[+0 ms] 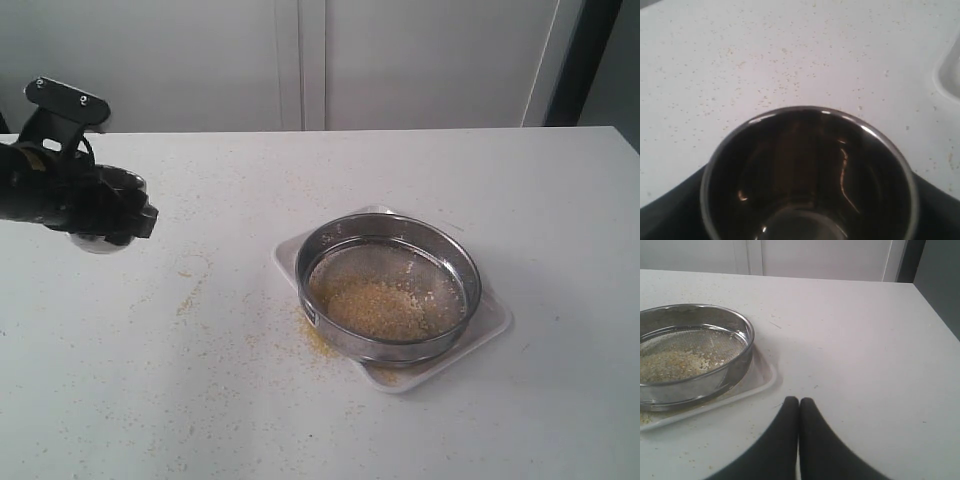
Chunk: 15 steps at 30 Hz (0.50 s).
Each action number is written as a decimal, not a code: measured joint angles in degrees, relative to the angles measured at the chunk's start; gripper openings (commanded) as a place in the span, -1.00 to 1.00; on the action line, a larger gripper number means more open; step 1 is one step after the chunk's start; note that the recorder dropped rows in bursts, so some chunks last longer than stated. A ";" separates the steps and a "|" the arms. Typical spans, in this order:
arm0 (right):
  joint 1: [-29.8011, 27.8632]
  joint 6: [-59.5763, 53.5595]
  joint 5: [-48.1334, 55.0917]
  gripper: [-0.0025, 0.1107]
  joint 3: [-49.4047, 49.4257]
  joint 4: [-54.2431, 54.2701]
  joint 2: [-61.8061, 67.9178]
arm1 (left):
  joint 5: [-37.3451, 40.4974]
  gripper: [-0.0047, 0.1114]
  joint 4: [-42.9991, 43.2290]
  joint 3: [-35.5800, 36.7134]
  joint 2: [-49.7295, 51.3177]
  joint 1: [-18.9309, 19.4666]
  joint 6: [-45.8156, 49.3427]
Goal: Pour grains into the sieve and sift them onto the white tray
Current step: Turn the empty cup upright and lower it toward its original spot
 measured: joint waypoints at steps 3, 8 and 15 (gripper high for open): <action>0.00 0.00 0.00 -0.96 0.00 0.00 0.00 | -1.84 -0.92 -0.10 0.00 0.11 0.00 -2.76; 0.00 0.00 0.00 -0.96 0.00 0.00 0.00 | -16.61 -0.92 -0.10 1.53 1.42 0.00 -12.07; 0.00 0.00 0.00 -0.96 0.00 0.00 0.00 | -36.61 -0.92 6.14 5.24 5.34 0.00 -16.71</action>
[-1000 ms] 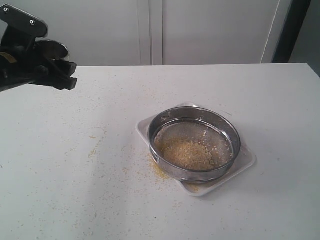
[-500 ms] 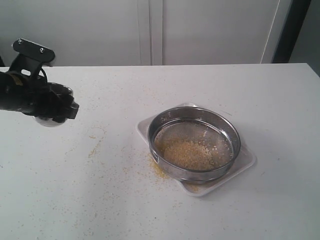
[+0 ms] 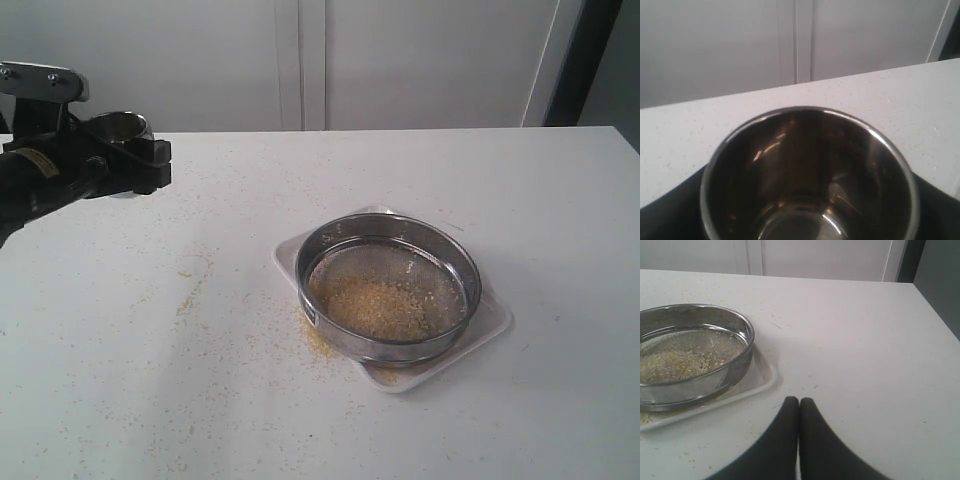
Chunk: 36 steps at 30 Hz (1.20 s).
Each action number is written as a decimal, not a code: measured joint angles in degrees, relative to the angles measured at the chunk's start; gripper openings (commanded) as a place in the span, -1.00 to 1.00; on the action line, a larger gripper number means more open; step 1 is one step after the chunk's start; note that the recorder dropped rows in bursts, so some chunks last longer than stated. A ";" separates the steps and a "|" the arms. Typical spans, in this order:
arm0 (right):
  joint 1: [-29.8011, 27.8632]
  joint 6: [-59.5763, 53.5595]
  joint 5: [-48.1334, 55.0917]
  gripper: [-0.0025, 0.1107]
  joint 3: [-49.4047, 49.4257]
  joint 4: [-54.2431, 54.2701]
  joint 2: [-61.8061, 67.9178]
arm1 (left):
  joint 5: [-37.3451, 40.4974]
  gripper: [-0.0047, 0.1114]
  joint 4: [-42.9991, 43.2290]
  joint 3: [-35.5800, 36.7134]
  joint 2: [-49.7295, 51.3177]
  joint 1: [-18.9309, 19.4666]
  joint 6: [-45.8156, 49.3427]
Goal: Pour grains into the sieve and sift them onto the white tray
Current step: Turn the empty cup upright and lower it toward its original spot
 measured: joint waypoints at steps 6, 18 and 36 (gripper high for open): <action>0.00 0.00 0.00 -0.96 0.00 0.00 0.00 | -7.15 -0.92 3.08 0.09 4.33 0.00 -1.86; 0.00 0.00 0.00 -0.96 0.00 0.00 0.00 | -12.76 -0.92 7.67 -3.07 13.78 0.00 -5.60; 0.00 0.00 0.00 -0.96 0.00 0.00 0.00 | -14.93 -0.92 15.64 -8.01 23.12 0.00 -10.70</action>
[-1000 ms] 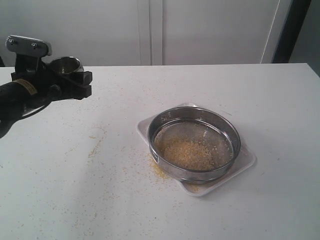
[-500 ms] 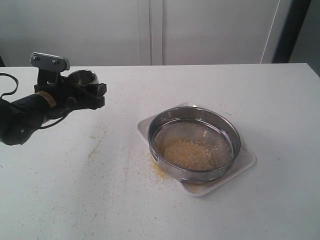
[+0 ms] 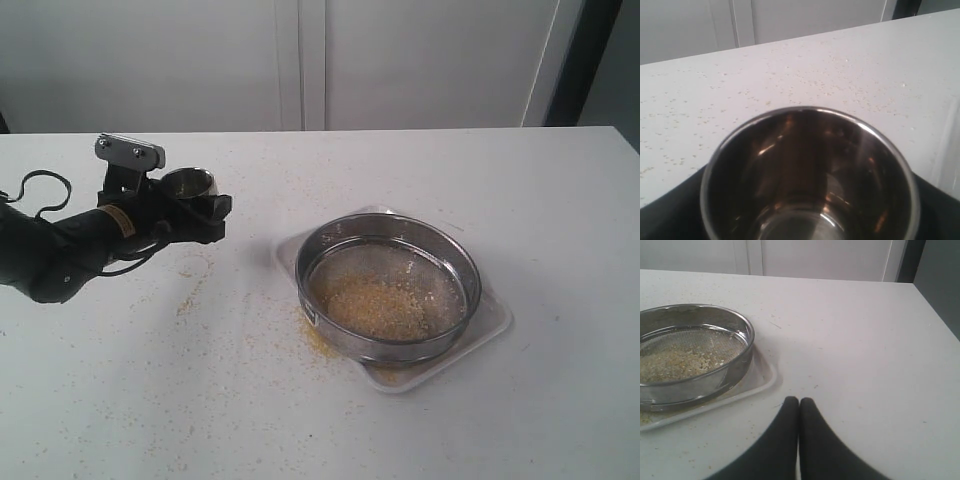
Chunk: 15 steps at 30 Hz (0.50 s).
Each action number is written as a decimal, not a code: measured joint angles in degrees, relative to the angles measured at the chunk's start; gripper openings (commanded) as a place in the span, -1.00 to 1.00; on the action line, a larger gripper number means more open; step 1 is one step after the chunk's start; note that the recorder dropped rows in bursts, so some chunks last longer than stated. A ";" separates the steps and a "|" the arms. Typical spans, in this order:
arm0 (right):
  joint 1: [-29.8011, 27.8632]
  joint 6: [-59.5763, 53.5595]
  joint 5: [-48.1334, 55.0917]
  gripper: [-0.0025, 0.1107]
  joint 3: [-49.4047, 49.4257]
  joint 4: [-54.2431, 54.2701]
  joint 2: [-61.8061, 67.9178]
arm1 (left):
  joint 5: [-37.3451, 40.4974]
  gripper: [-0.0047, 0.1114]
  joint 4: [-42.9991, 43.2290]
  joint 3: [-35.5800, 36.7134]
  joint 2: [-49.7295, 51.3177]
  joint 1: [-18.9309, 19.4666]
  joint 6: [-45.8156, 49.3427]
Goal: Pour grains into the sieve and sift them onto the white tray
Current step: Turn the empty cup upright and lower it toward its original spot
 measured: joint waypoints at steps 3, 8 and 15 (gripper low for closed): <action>0.00 0.00 0.00 -0.96 0.00 0.00 0.00 | 0.00 -0.92 1.40 -1.33 1.36 0.00 -0.12; 0.00 0.00 0.00 -0.96 0.00 0.00 0.00 | -0.38 -0.92 2.48 -3.51 3.38 0.00 -1.82; 0.00 0.00 0.00 -0.96 0.00 0.00 0.00 | 0.07 -0.92 4.33 -4.81 4.83 0.00 -2.03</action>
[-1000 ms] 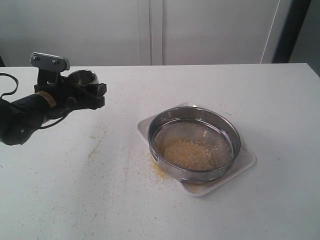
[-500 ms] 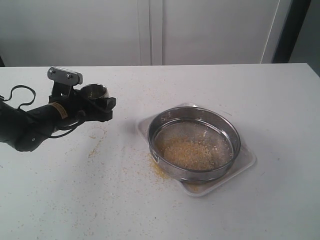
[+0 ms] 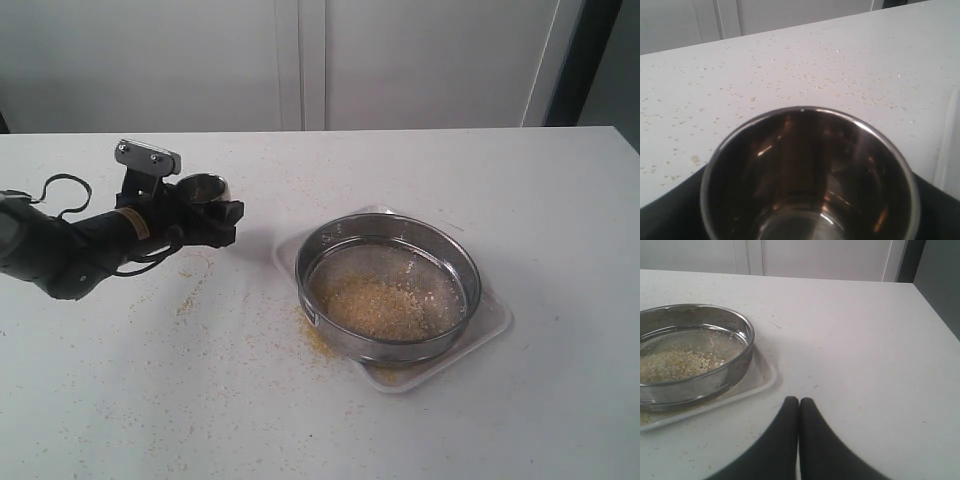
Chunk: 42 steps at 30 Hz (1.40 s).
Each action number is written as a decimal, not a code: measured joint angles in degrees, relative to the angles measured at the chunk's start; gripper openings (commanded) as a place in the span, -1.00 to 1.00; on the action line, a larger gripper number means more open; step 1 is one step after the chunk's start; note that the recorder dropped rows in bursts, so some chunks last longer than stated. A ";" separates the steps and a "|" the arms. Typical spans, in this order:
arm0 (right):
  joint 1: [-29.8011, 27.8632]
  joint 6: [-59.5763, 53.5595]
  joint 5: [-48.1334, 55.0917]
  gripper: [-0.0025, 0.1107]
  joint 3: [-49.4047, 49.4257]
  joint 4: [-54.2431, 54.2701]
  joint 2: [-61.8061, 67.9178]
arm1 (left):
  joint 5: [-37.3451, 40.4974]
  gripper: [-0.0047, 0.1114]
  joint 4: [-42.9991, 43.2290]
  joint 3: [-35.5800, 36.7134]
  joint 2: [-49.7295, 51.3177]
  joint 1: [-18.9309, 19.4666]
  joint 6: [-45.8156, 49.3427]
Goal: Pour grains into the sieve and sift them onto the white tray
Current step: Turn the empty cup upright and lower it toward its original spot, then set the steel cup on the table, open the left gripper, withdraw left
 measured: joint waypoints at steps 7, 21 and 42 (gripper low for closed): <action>0.00 0.00 0.00 -0.96 0.00 0.00 0.00 | 1.56 -0.91 3.79 -2.51 1.94 0.00 0.00; 0.00 0.00 0.00 -0.96 0.00 0.00 0.00 | 3.71 0.14 4.18 -3.24 2.31 0.00 0.84; 0.00 0.00 0.00 -0.96 0.00 0.00 0.00 | 6.67 0.89 5.32 -3.24 -4.55 0.00 0.62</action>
